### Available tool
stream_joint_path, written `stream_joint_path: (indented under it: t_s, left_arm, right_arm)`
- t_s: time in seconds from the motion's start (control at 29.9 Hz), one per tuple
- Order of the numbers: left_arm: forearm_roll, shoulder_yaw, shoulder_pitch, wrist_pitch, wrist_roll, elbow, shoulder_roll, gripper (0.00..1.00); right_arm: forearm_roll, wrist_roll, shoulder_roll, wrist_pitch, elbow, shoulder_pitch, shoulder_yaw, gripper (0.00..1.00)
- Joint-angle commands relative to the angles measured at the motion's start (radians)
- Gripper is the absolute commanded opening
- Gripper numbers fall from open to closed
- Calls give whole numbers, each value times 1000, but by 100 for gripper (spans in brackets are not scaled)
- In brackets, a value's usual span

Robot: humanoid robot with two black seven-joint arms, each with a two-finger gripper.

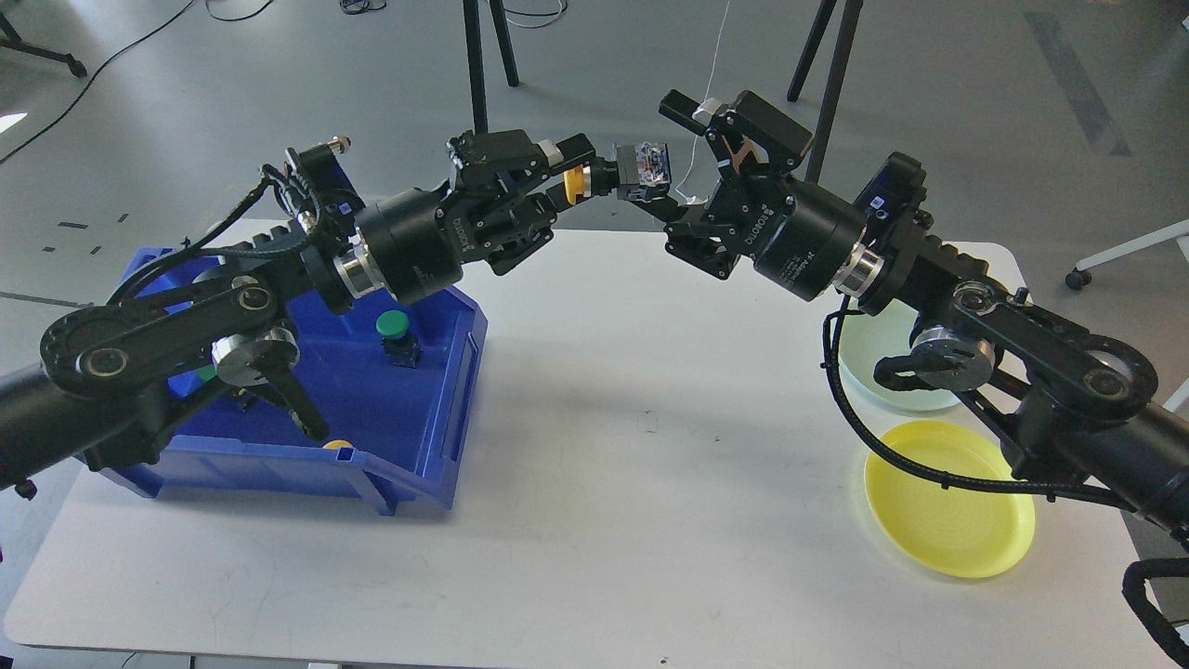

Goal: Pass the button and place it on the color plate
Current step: 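Grasp the button with the right gripper from the left gripper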

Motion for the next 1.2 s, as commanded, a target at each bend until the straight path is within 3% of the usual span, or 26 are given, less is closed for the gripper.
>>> stream_joint_path:
  t_s: [0.0,0.33,0.87,0.94,1.1,1.17]
  left_arm:
    - [-15,0,0,-2,0,7,0,20]
    - [-15,2,0,-3,0,9,0,20]
    - [-15,2,0,-15,0,9,1,21]
    - [-15,0,0,-17,0,9,1,21]
    - [-15,2,0,-22,0,9,1,21]
    - [-12,2,3,-40,0,9,3,22]
  right_arm:
    - [-2,-2,1,0,-1,-1,-2,92]
    - [-3,-2,0,0,1,-1,-2,69]
    - [-5,-9,0,0,-1,-1,-26,48]
    - [-5,-9,0,0,-1,0,-28,42]
    - [-5,-25,0,0,-2,5,-28,10]
    - [-3,-28,0,0,-2,6,-28,3]
